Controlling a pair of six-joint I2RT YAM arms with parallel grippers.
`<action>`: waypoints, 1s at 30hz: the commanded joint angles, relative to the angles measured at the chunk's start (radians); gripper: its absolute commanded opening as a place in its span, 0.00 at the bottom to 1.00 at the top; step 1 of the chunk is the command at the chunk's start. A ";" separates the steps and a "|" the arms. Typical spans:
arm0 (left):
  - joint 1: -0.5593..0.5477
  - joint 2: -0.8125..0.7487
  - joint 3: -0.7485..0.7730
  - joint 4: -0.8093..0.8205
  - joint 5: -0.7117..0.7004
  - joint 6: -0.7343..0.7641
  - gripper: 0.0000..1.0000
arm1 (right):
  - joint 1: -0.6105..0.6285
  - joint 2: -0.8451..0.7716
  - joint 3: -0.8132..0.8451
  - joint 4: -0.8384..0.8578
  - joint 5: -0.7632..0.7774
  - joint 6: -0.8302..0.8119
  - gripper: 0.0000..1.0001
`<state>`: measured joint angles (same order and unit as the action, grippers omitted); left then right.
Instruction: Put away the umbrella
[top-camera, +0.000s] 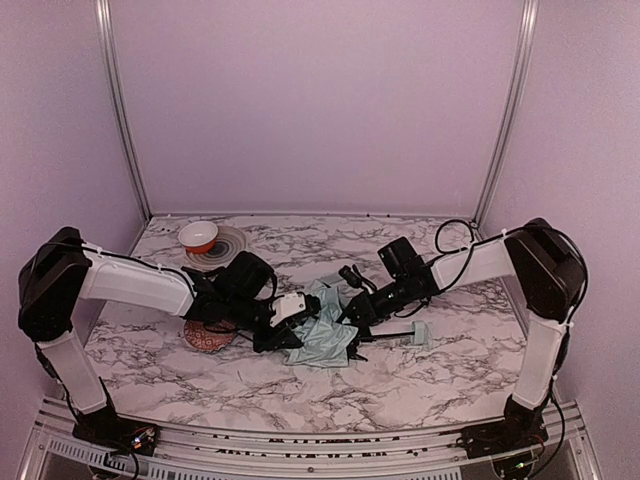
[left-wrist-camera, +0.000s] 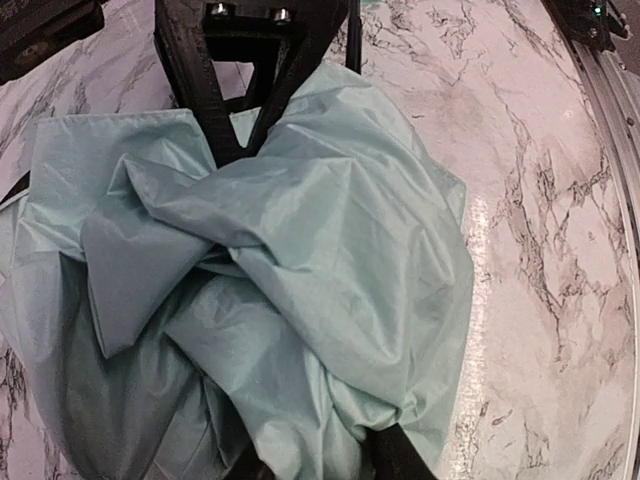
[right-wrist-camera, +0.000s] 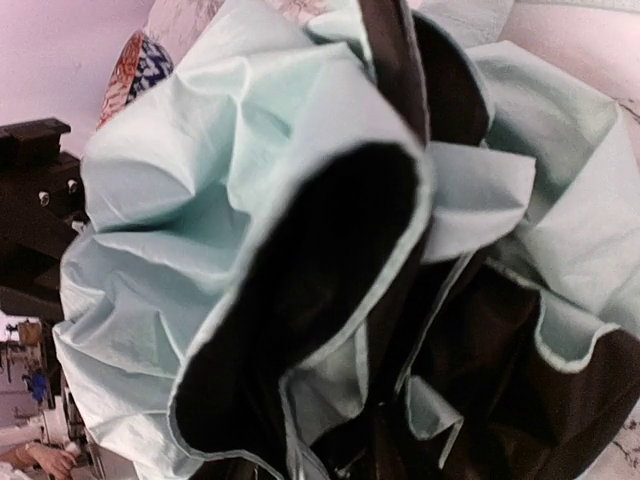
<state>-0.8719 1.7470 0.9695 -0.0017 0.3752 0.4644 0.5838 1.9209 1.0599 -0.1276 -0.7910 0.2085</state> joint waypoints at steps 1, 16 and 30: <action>-0.010 0.022 0.006 -0.038 -0.044 0.019 0.24 | -0.007 -0.088 0.066 -0.152 0.063 -0.118 0.37; -0.031 -0.067 -0.103 0.092 -0.113 0.081 0.07 | -0.017 -0.208 0.033 -0.577 0.151 -0.592 0.56; -0.032 -0.106 -0.121 0.153 -0.124 0.057 0.27 | 0.087 -0.100 -0.007 -0.496 0.293 -0.603 0.29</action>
<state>-0.9016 1.6802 0.8551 0.1089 0.2588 0.5423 0.6502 1.7638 1.0504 -0.6571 -0.6075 -0.3946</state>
